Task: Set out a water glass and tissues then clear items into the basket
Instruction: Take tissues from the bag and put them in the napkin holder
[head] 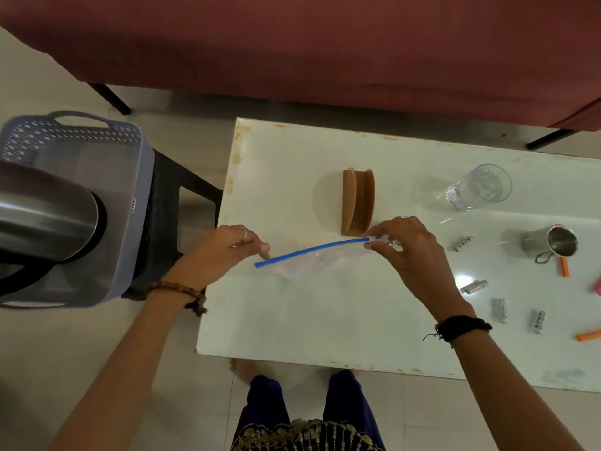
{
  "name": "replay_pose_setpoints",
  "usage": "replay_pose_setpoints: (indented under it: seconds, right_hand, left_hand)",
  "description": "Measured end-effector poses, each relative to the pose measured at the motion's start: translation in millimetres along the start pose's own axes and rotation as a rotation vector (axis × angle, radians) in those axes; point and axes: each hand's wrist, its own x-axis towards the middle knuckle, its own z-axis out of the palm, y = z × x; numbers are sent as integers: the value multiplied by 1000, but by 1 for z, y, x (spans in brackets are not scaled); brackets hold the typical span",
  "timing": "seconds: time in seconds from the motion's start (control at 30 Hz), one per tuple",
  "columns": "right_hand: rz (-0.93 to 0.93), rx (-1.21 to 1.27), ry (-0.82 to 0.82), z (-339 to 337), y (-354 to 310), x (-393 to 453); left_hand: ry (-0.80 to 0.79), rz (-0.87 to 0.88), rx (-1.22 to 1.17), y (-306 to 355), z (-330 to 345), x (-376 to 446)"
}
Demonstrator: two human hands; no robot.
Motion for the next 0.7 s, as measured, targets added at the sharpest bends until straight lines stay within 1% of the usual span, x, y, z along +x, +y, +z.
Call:
replay_pose_setpoints:
  seconds: [0.03, 0.1, 0.2, 0.23, 0.27, 0.33, 0.4, 0.47, 0.53, 0.6, 0.7]
  right_hand:
    - [-5, 25, -13, -1, 1, 1]
    - [-14, 99, -47, 0, 2, 3]
    - [-34, 183, -59, 4, -1, 7]
    - [-40, 198, -55, 5, -2, 8]
    - [-44, 216, -48, 7, -2, 9]
    - [-13, 287, -9, 11, -9, 9]
    - [84, 395, 98, 20, -21, 3]
    - [224, 509, 175, 31, -38, -6]
    - [349, 613, 115, 43, -53, -15]
    - [430, 694, 26, 52, -63, -21]
    - [522, 833, 8, 57, -69, -20]
  left_hand:
    - [-38, 8, -37, 4, -2, 2]
    - [-64, 25, -84, 14, 4, 6]
    - [-154, 33, -1, 26, 28, 17]
    - [-171, 19, -21, 28, 36, 21]
    - [-174, -5, -83, 28, 42, 23]
    - [-113, -41, -212, 26, 49, 24]
    - [-12, -102, -342, 23, 53, 23]
    - [36, -184, -509, 24, 56, 20]
    - [63, -229, -594, 26, 60, 18]
    - [101, -241, -588, 28, 63, 17]
    - [108, -213, -577, 28, 68, 18]
